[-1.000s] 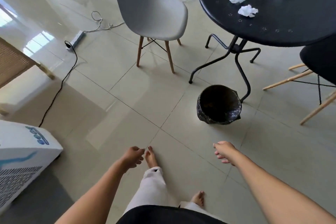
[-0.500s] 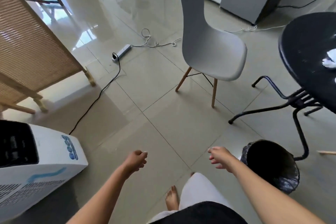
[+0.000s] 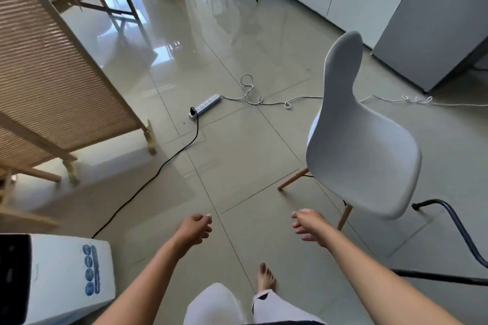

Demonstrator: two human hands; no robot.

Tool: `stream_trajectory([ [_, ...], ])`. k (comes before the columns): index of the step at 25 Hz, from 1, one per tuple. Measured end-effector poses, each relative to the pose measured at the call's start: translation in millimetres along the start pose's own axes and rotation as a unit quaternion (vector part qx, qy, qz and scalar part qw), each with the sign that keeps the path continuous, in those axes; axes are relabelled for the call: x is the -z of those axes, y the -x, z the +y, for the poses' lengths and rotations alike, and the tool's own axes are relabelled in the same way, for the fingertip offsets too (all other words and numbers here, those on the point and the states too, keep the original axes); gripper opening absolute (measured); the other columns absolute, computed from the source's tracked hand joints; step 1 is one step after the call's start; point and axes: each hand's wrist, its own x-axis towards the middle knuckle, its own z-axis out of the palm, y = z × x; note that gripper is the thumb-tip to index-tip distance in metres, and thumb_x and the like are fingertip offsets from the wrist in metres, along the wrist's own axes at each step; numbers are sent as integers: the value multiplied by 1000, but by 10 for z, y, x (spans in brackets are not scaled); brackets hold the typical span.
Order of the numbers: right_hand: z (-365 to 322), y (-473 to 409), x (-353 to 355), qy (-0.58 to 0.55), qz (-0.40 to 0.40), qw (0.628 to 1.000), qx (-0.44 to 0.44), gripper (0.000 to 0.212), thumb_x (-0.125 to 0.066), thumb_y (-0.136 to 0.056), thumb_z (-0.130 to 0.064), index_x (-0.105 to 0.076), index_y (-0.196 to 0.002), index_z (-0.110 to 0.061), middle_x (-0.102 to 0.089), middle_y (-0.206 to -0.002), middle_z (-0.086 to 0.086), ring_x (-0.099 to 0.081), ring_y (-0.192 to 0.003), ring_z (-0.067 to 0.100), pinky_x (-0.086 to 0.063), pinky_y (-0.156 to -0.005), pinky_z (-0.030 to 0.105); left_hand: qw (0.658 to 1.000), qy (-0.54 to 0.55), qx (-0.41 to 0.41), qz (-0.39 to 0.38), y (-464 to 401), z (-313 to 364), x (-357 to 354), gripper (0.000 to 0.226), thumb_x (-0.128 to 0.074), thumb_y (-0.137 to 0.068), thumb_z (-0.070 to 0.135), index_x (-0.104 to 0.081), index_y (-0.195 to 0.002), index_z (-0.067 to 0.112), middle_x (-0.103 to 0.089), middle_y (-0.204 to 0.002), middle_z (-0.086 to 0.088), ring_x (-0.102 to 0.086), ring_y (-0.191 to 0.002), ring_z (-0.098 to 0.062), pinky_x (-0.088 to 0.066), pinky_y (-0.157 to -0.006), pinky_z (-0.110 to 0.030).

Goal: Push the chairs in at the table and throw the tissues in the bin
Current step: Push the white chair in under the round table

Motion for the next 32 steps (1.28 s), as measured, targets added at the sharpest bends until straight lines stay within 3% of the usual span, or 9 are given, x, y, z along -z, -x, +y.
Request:
stream_trajectory([
  [8,-1746,-940,-83,6,-4,1000,-7,16,-42,-92,-24,-52,-104,-19,-54,-72,0,-50,-60,13,-40,-57,24,999,38,-8,7,-1083,1244,766,23,-46,-96,28,-60,-93,9,-59,-80,-4,-53,-66,-15,-41,-59,-23],
  [11,-2387,-1248,-138,-41,17,999,-9,15,-43,-92,-24,-53,-102,-17,-55,-73,1,-52,-62,13,-46,-64,30,999,41,-8,4,-1592,1756,1237,21,-46,-97,25,-57,-86,11,-56,-74,-4,-50,-61,-15,-38,-59,-23],
  [17,-3308,-1581,-51,-146,44,988,-31,12,-44,-92,-22,-52,-101,-19,-55,-70,-1,-50,-58,11,-41,-58,24,999,-28,-25,-26,-2468,2913,1730,19,-47,-96,22,-56,-83,11,-56,-72,-4,-49,-59,-14,-36,-57,-23],
  [21,-3763,-1947,243,-239,74,967,-43,7,-46,-92,-19,-52,-90,-21,-54,-67,-1,-48,-54,12,-38,-57,23,993,-91,-38,-70,-3069,3733,1630,20,-49,-95,24,-57,-81,12,-58,-73,-4,-50,-59,-15,-37,-56,-22],
  [27,-4304,-2515,947,-370,135,917,-61,15,-46,-92,-18,-51,-78,-21,-53,-67,0,-48,-54,12,-37,-56,22,972,-186,-86,-119,-3830,5217,1133,20,-51,-94,24,-58,-79,13,-58,-71,-2,-51,-59,-13,-38,-57,-22],
  [32,-4451,-2563,1376,-459,204,860,-85,7,-48,-91,-18,-55,-89,-18,-56,-70,0,-52,-59,13,-41,-57,24,928,-270,-140,-214,-4130,6231,533,20,-51,-95,23,-57,-79,12,-57,-70,-3,-49,-57,-14,-36,-55,-22],
])
